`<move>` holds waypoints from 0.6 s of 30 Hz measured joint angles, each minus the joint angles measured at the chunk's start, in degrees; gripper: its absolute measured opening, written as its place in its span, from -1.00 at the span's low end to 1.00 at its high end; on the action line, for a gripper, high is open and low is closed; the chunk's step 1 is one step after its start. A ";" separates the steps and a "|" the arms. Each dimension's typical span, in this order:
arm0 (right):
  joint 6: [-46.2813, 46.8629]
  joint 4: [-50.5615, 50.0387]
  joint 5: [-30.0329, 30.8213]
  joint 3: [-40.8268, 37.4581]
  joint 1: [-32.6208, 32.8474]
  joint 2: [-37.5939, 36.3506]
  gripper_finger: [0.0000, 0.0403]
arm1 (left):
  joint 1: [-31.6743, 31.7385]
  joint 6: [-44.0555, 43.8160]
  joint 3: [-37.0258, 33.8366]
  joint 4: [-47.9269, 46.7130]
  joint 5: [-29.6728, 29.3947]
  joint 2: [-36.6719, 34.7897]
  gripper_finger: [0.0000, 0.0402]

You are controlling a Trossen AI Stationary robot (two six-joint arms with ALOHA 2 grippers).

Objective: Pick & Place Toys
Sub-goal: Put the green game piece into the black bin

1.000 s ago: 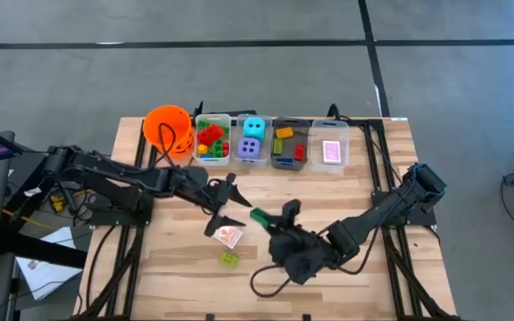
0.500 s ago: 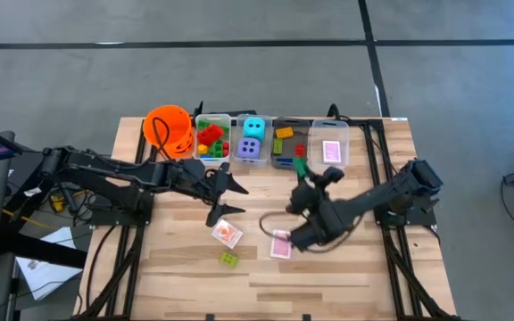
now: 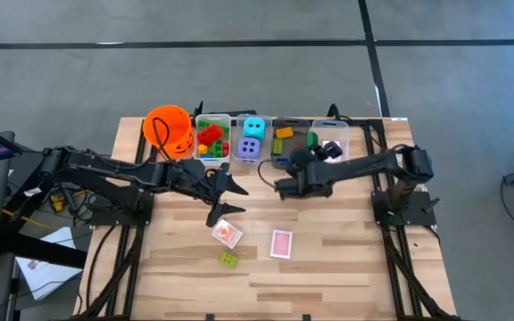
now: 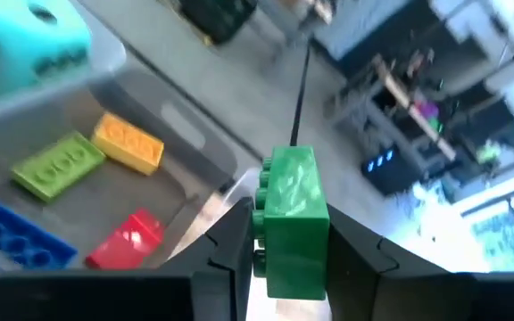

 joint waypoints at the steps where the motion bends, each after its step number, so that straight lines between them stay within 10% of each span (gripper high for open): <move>1: -2.12 2.79 -1.29 -1.00 -1.39 0.00 -0.51 | 0.00 0.00 0.00 0.03 0.01 0.00 0.16; 11: -39.80 41.09 -26.54 -3.46 -13.83 0.02 -0.50 | 0.00 -2.39 0.00 0.21 0.03 0.02 0.10; 18: -39.50 45.04 -34.22 -3.44 -18.81 0.02 -0.38 | 0.00 -5.93 0.00 -0.61 0.06 0.04 0.10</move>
